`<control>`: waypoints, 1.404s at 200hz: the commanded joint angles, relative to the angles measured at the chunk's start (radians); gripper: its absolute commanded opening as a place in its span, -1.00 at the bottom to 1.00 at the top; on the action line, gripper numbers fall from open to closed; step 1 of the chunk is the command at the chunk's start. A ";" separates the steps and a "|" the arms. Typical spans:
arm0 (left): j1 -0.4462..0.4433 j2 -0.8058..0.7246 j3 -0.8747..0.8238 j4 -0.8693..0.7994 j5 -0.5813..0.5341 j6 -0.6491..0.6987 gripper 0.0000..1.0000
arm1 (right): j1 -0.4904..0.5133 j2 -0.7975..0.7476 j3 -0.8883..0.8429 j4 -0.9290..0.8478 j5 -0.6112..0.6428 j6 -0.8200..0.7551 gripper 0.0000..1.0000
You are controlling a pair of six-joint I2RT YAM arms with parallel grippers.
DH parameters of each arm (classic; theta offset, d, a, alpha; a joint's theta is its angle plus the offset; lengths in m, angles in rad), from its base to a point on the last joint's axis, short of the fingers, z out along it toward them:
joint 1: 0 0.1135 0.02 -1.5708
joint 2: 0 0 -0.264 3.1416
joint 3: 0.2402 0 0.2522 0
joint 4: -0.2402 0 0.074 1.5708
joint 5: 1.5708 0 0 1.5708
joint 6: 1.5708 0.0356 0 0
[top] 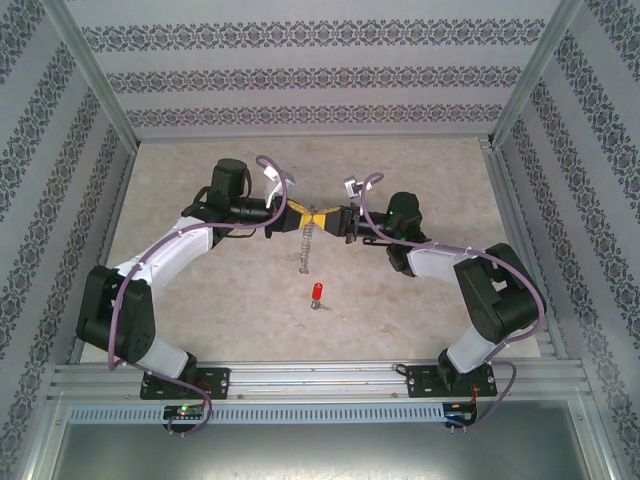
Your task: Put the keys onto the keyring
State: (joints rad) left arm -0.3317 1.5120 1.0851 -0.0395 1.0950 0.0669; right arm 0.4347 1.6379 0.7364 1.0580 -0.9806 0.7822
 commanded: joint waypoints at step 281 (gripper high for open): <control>-0.001 -0.254 -0.186 0.348 -0.656 -0.231 1.00 | 0.039 0.016 0.039 0.143 0.142 -0.046 -1.00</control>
State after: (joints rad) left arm -0.3336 1.3064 0.9051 0.2340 0.4770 -0.1379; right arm 0.4675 1.6638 0.7853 1.0931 -0.8757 0.7742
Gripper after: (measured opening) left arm 0.997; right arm 0.056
